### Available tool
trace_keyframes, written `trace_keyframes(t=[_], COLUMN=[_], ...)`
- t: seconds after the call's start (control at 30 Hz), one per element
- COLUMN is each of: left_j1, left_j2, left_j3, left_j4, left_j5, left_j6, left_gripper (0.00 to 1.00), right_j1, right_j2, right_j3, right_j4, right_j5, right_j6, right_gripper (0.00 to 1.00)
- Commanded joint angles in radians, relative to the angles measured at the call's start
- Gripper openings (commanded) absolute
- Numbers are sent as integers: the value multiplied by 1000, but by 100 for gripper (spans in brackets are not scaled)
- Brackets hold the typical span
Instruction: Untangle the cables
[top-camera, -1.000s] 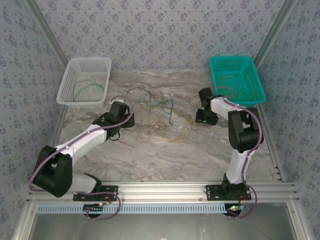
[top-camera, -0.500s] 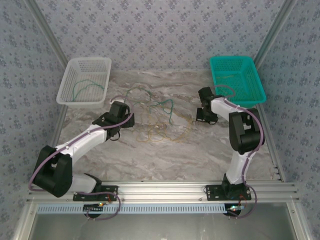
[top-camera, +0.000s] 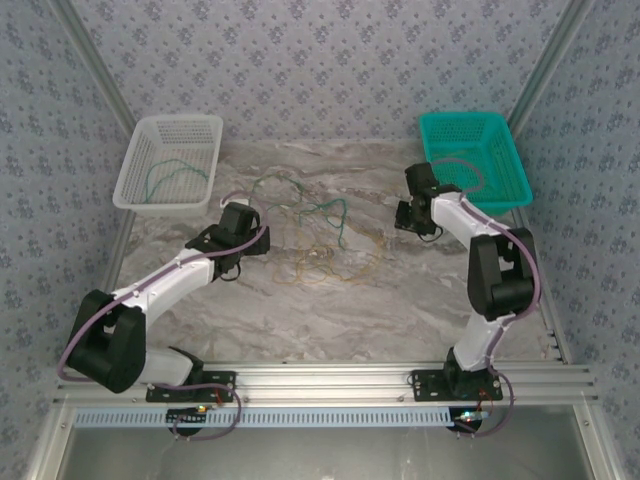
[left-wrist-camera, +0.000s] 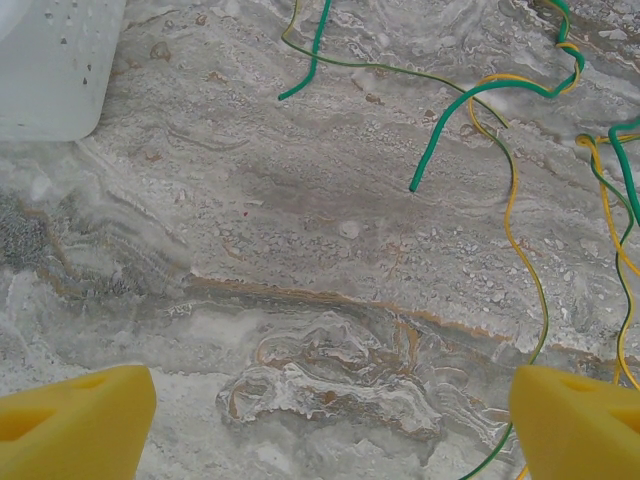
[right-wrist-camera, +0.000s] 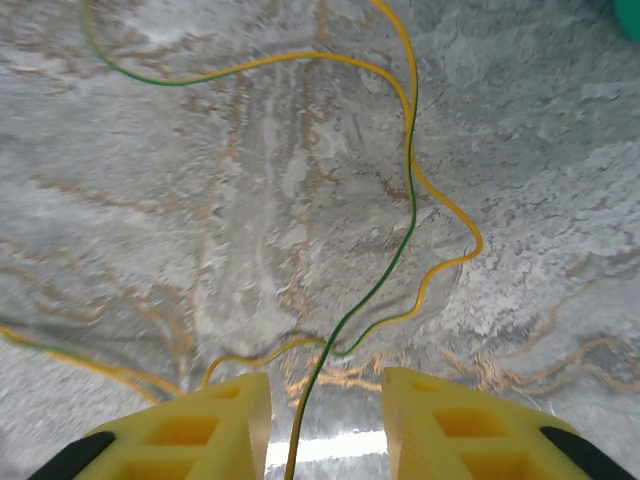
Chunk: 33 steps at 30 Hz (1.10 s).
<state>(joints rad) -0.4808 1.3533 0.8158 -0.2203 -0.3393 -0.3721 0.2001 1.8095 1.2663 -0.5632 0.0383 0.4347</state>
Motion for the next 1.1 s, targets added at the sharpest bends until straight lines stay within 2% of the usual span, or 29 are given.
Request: trace_keyframes(t=[0.0, 0.1, 0.27, 0.37, 0.53, 0.73, 1.07], left_j1=[-8, -8, -7, -7, -8, -8, -8], left_j2=[-8, -11, -8, -5, -4, 8, -42], left_j3=[22, 17, 19, 29, 34, 44, 16], left_j4=[12, 7, 9, 2, 9, 13, 34], left_j5=[1, -1, 3, 9, 12, 26, -1], left_j6=[5, 12, 15, 19, 22, 24, 15], left_gripper=[91, 91, 91, 91, 91, 91, 91], right_j1=[-9, -10, -6, 10, 21, 21, 11], right_j2=[77, 141, 209, 228, 239, 197, -66], right_j3=[52, 85, 110, 114, 110, 92, 37], right_j4=[-12, -32, -25, -33, -52, -19, 34], right_j5=[9, 29, 49, 97, 119, 81, 50], right_j6=[41, 53, 54, 52, 51, 46, 36], right_gripper=[41, 51, 50, 42, 17, 0, 0])
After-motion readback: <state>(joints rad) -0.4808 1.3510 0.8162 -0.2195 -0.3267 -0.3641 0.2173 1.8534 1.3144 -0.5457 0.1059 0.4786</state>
